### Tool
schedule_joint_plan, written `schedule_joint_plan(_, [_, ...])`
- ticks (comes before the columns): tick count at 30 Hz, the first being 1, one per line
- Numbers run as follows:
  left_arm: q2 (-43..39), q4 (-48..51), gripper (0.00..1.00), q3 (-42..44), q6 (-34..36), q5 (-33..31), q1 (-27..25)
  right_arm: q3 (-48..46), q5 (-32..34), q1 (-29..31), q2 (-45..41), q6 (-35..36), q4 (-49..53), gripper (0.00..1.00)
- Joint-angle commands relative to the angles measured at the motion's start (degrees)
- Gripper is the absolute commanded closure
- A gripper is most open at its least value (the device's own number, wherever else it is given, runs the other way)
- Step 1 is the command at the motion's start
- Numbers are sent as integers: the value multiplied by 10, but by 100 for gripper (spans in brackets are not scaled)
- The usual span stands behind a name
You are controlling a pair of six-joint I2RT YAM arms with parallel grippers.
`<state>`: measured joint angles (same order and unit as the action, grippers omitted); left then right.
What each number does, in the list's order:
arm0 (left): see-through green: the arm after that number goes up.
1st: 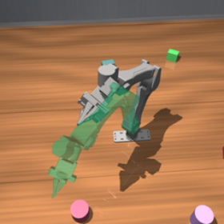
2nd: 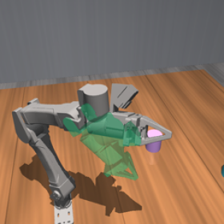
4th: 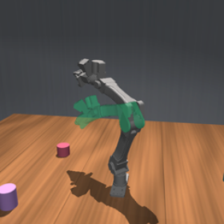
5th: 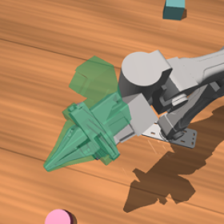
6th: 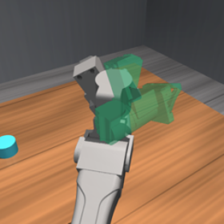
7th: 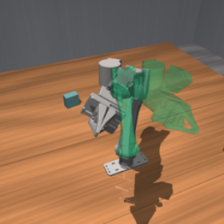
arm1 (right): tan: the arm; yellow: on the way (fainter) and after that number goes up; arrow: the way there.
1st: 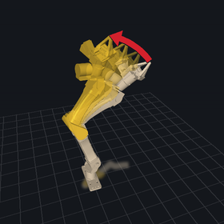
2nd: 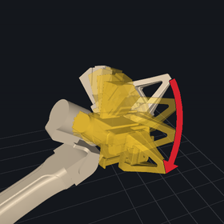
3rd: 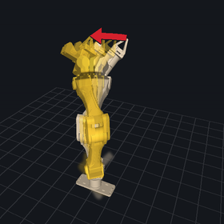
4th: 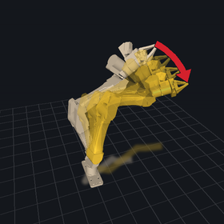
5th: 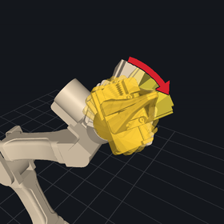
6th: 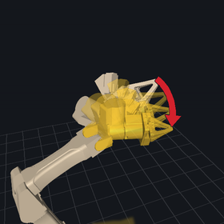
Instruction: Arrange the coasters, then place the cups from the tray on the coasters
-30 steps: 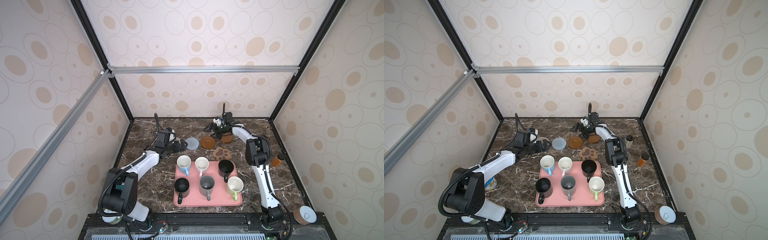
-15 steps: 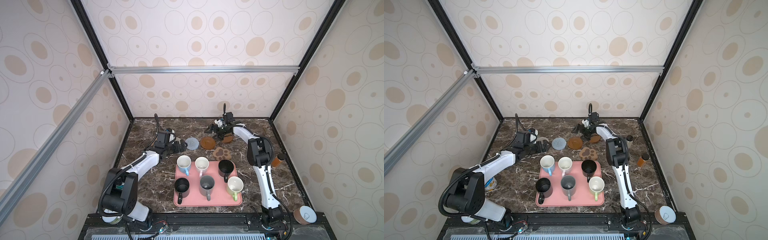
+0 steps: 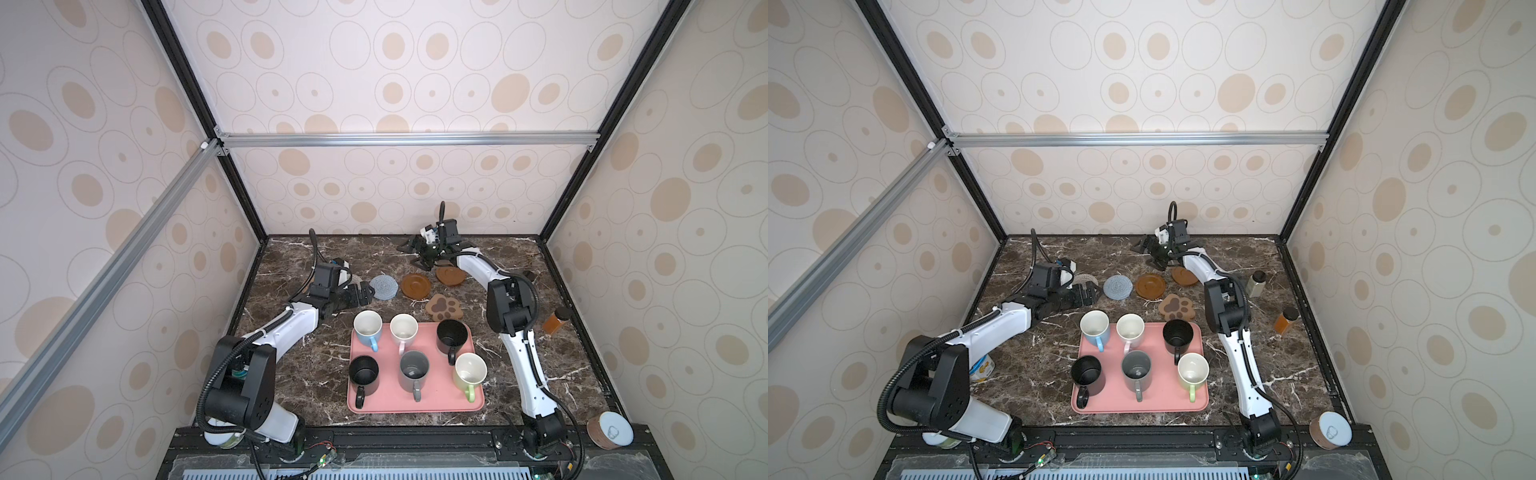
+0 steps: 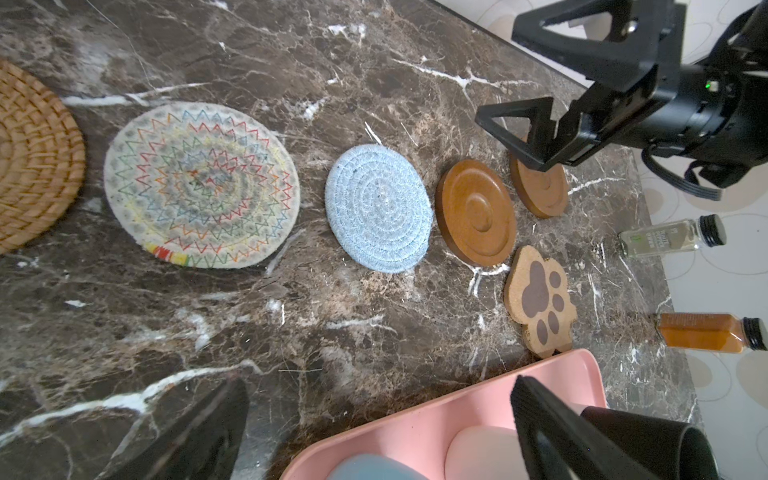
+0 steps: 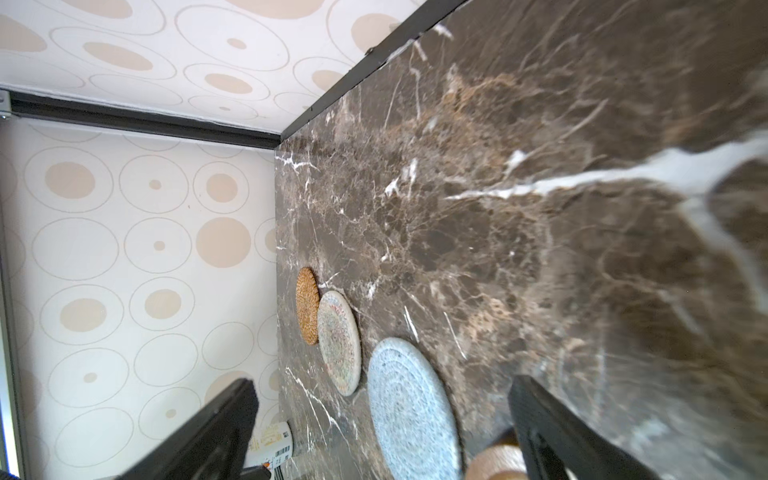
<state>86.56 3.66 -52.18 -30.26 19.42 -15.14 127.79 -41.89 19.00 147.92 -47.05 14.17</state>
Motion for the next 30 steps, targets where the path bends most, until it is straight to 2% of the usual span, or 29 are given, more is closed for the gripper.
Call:
schedule_joint_plan(1, [-21,-4,0,1,0,3,2,30,3,14,30,-32,2,1])
schedule_joint_plan(6, [-24,-2,0,2,0,0,2,34,16,17,38,-39,30,1])
schedule_joint_plan(13, [-23,-6,0,5,-2,2,2,32,29,18,26,3,101,1])
schedule_joint_plan(30, [-25,-6,0,6,-4,-1,2,10,25,22,3,9,94,1])
